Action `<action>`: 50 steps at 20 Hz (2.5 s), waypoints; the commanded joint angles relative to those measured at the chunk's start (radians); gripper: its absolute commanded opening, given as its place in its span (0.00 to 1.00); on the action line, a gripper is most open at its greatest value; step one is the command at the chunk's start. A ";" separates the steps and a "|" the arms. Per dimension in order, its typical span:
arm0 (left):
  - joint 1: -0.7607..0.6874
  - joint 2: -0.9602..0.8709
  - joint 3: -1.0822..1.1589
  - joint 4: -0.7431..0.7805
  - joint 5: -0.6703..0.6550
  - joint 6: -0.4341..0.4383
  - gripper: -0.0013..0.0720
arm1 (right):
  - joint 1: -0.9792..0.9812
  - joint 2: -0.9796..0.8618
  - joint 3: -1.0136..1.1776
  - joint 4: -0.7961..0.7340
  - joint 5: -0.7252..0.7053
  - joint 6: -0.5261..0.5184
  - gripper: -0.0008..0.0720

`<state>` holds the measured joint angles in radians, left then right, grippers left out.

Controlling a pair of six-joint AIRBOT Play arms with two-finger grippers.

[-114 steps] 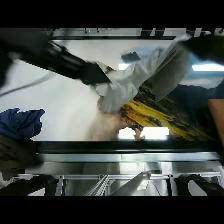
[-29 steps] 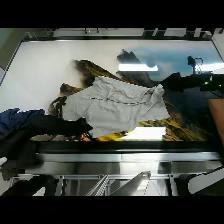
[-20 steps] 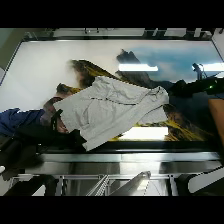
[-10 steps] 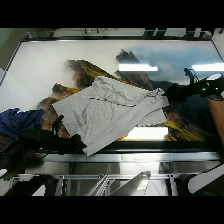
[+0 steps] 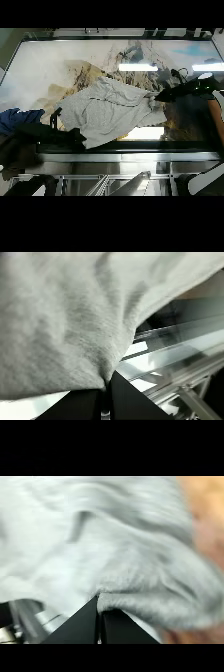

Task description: Fold the shirts.

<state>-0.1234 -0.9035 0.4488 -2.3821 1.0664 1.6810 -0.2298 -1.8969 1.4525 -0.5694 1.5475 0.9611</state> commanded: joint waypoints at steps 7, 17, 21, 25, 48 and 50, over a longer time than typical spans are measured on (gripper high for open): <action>0.248 0.096 1.193 -0.003 0.269 0.100 0.06 | -0.166 0.815 0.001 0.760 -0.023 -0.180 0.03; 0.417 -0.103 1.482 -0.106 0.478 0.054 0.06 | -0.285 1.296 -0.003 -0.265 -0.517 0.427 0.03; 0.303 -0.176 1.249 -0.107 0.509 0.073 0.06 | -0.254 1.094 -0.097 -0.183 -0.225 0.416 0.03; 0.180 -0.188 1.190 -0.105 0.539 0.104 0.06 | -0.203 1.106 -0.175 -0.159 -0.211 0.378 0.03; 0.324 -0.934 1.382 -0.105 0.672 0.185 0.06 | -0.035 0.345 -0.126 0.061 -0.633 0.071 0.03; 0.303 -1.109 1.466 -0.104 0.665 0.185 0.04 | -0.012 0.205 -0.126 0.130 -0.695 0.000 0.03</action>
<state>0.2031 -1.7744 1.8168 -2.4874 1.7191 1.8599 -0.2863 -1.4765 1.3254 -0.5125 0.9428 1.0580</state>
